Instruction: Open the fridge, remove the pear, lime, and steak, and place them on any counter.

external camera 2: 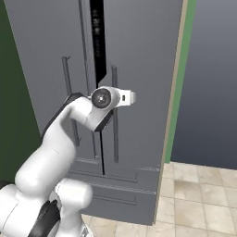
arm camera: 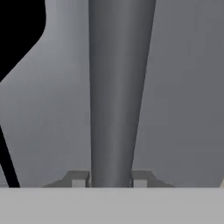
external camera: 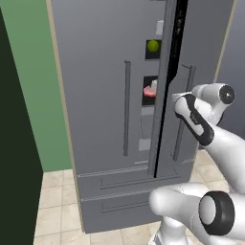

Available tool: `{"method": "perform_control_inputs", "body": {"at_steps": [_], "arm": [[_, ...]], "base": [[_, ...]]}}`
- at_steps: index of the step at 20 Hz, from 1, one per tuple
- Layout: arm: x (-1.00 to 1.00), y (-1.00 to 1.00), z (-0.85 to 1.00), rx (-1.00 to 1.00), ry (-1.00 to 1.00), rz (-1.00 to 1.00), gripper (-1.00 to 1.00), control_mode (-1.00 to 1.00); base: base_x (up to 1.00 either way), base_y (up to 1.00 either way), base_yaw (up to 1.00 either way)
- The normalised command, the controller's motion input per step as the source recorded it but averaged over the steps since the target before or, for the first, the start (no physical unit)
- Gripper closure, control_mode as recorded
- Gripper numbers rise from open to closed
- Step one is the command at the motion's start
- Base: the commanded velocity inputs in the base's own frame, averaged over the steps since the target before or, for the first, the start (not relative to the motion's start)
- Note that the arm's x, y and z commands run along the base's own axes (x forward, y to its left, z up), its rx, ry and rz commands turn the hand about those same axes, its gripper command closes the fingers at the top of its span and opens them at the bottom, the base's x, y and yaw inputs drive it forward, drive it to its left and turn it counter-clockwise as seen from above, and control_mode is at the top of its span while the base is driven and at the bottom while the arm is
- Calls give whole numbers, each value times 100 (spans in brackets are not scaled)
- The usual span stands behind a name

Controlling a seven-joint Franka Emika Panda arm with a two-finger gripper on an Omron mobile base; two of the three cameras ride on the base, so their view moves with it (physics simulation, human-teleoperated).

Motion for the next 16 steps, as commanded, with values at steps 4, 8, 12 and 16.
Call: {"method": "perform_control_inputs", "body": {"at_steps": [4,8,12,16], "arm": [[-100,-91,-25,-8,2,10,100,-100],[-83,-90,-24,-9,2,17,100,-100],[4,-18,-29,-1,2,35,-100,-100],[9,-7,-36,0,2,45,-100,-100]], "base": [[0,0,0],[0,0,0],[0,0,0],[0,0,0]]}}
